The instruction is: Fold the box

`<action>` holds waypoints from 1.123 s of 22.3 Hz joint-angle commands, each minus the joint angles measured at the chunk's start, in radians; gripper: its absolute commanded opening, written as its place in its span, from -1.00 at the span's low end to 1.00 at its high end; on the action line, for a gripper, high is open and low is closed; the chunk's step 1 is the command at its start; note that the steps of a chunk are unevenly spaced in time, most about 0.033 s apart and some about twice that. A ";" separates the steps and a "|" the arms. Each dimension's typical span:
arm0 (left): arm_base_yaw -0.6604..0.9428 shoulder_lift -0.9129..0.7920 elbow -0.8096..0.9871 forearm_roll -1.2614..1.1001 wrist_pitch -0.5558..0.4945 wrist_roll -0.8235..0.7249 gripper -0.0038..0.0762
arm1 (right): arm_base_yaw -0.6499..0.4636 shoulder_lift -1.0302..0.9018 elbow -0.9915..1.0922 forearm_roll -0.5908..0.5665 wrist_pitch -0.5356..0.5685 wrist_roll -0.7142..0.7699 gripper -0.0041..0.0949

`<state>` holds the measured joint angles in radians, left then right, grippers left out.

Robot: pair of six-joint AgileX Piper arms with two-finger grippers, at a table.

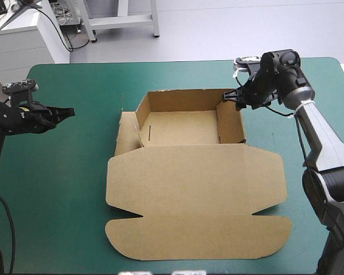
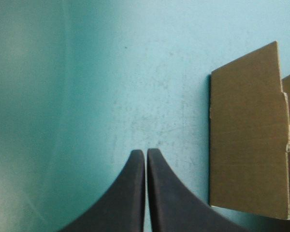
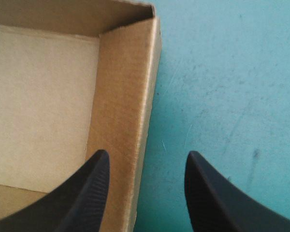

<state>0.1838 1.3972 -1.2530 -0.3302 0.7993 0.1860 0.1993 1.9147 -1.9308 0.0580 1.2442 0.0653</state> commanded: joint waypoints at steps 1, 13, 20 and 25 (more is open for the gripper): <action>0.008 -0.023 -0.032 -0.107 -0.030 0.053 -0.91 | 0.000 -0.027 0.010 0.021 -0.022 0.000 0.00; 0.008 -0.017 -0.032 -0.132 -0.028 0.086 -0.91 | 0.000 0.081 0.010 0.137 -0.083 -0.065 -0.52; 0.008 -0.017 -0.032 -0.132 -0.039 0.086 -0.92 | -0.003 0.071 -0.001 0.102 0.007 -0.065 -0.94; 0.008 -0.017 -0.032 -0.125 -0.035 0.086 -0.90 | -0.005 0.007 -0.013 0.102 0.007 -0.074 -0.95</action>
<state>0.1924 1.4098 -1.2530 -0.4314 0.8072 0.2712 0.2014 2.0352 -1.9042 0.1347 1.2333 0.0000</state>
